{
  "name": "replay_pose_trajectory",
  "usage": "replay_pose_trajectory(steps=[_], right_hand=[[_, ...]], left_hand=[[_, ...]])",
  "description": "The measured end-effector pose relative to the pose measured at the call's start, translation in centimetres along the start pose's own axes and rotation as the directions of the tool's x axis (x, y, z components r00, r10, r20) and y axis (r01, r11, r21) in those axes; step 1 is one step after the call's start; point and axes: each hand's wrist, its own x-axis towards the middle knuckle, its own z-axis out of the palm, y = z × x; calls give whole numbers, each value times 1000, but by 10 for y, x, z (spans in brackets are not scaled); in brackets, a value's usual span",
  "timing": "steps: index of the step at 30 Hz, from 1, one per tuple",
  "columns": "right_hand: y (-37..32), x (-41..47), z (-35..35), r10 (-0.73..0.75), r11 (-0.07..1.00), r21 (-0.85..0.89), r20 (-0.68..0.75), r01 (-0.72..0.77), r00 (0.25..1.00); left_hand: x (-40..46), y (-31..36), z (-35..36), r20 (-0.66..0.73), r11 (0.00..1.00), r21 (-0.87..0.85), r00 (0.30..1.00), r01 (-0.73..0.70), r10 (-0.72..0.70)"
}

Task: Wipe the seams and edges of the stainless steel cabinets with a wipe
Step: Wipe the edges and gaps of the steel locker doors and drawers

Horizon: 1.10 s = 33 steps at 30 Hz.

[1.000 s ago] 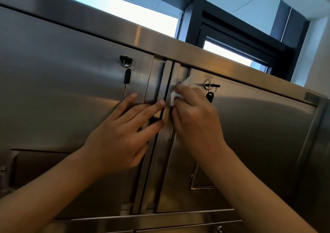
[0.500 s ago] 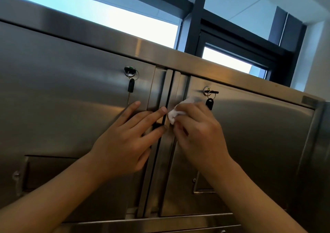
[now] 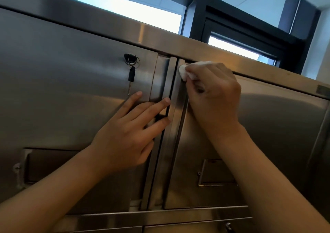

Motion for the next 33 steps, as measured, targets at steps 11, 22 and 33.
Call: replay_pose_trajectory(steps=[11, 22, 33], right_hand=[[-9, -29, 0, 8, 996, 90, 140, -20, 990], [-47, -122, -12, 27, 976, 200, 279, -85, 960], [-54, -136, -22, -32, 997, 74, 126, 22, 991]], left_hand=[[1, 0, 2, -26, 1000, -15, 1000, 4, -4], [1, 2, -1, -30, 999, -48, 999, 12, -13], [1, 2, -5, -28, 998, -58, 1000, 0, -1]])
